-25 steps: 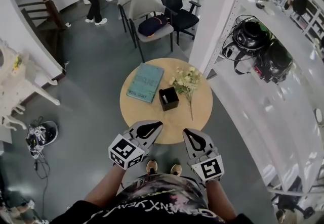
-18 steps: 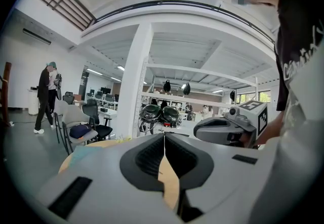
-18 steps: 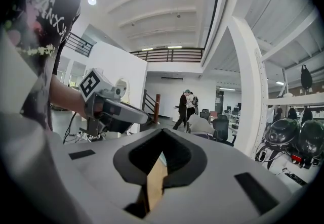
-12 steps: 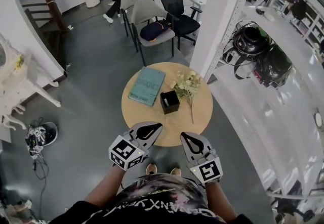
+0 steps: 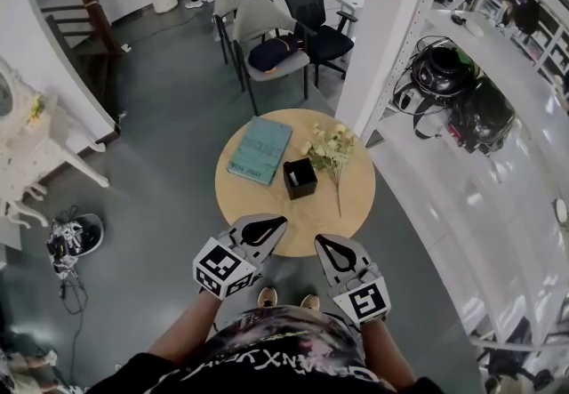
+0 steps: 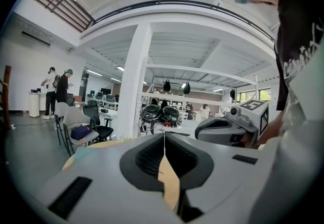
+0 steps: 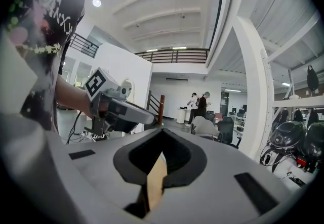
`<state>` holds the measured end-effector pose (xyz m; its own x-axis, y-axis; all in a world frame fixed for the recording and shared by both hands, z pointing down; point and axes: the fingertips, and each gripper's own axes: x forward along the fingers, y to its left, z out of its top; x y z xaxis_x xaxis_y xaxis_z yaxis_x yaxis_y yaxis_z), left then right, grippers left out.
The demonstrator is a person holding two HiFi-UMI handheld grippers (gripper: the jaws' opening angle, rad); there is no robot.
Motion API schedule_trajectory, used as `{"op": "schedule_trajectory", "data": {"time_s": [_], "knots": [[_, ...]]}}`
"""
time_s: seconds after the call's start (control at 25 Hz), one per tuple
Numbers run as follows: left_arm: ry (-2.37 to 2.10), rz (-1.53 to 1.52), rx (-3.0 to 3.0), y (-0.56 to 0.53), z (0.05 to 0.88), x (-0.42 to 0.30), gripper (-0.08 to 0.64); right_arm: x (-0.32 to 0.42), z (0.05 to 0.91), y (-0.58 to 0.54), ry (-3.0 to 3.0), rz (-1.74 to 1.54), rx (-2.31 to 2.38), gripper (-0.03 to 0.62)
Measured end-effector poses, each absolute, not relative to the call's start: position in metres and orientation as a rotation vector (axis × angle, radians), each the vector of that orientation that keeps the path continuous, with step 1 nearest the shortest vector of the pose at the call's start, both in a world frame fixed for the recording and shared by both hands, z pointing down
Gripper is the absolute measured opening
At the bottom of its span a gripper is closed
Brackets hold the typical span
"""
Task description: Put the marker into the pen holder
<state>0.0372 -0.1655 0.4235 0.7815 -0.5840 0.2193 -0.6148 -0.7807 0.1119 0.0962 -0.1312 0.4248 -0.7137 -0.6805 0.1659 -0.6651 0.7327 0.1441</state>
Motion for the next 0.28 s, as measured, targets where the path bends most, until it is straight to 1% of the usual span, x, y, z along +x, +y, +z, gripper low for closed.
{"op": "schedule_trajectory", "data": {"time_s": [0.28], "knots": [[-0.956, 0.243, 2.805, -0.1651, 0.4173, 0.0439, 0.023, 0.1008, 0.4214, -0.1259, -2.737, -0.129, 1.043, 0.0]]}}
